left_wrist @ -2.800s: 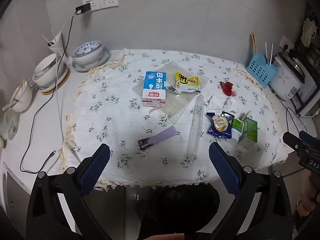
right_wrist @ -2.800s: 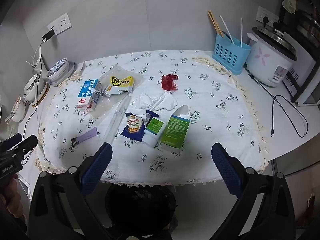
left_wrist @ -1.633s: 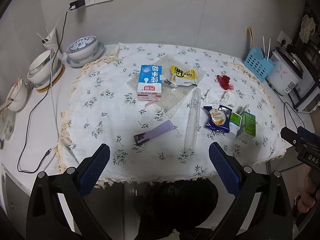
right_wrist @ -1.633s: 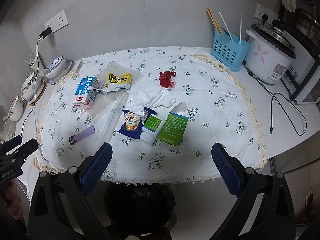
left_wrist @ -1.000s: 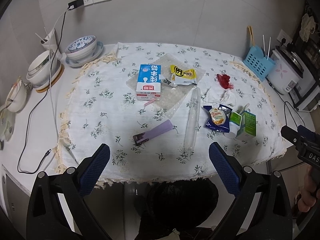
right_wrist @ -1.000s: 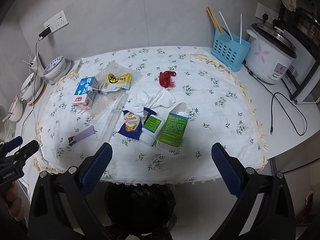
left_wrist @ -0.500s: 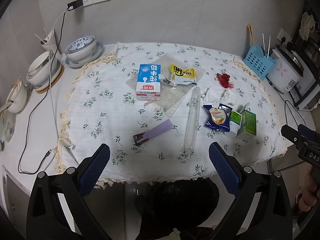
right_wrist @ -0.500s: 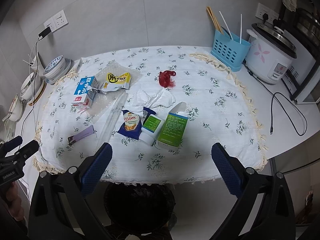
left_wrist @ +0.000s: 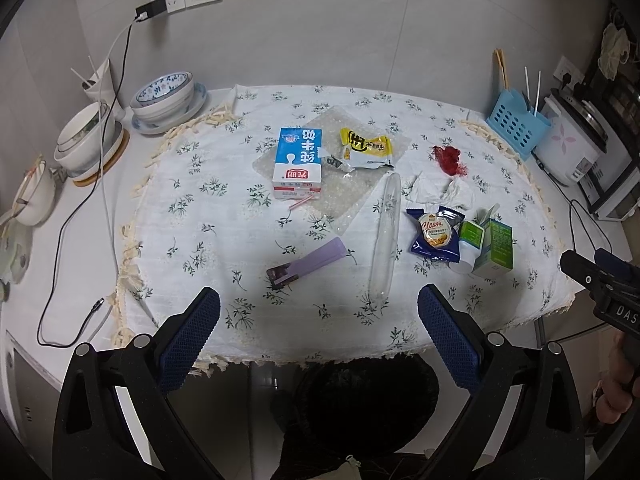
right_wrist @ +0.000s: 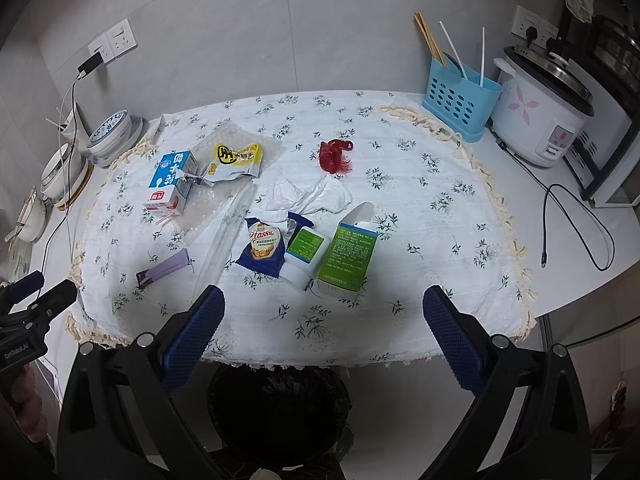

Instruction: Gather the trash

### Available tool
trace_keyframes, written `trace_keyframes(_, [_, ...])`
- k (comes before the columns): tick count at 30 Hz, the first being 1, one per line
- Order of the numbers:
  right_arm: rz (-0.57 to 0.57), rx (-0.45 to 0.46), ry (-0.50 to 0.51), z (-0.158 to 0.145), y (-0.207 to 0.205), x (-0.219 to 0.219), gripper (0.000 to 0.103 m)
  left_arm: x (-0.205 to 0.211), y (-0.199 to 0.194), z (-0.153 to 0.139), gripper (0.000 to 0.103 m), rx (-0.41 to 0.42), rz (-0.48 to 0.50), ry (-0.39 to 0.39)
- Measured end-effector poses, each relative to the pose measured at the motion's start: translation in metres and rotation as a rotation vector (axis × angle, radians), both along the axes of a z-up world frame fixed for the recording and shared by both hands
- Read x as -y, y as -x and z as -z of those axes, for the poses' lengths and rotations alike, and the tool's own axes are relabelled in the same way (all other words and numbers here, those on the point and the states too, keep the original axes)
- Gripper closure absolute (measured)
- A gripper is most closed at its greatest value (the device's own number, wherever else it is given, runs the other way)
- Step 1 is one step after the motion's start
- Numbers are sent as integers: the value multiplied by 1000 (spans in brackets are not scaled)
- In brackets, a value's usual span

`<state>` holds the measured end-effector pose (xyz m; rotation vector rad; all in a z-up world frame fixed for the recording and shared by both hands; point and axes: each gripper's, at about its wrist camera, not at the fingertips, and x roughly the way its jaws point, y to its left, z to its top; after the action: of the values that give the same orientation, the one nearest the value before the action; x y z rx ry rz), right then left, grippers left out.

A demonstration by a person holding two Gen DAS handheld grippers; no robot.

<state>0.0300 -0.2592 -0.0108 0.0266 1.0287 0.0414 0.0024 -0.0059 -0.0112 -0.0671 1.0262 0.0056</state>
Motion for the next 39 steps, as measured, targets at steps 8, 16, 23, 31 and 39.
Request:
trace_keyframes(8, [0, -2, 1, 1, 1, 0, 8, 0, 1, -1, 6, 0, 1, -3])
trace_keyframes(16, [2, -3, 0, 2, 3, 0, 8, 0, 1, -2, 6, 0, 1, -3])
trace_keyframes(23, [3, -3, 0, 2, 3, 0, 8, 0, 1, -1, 6, -2, 1, -1])
trace_keyframes(31, [9, -36, 4, 16, -18, -1, 8, -19, -41, 16, 6, -27, -12, 11])
trace_keyframes(39, [51, -101, 14, 56, -67, 1, 8, -43, -127, 50, 7, -47, -23, -9])
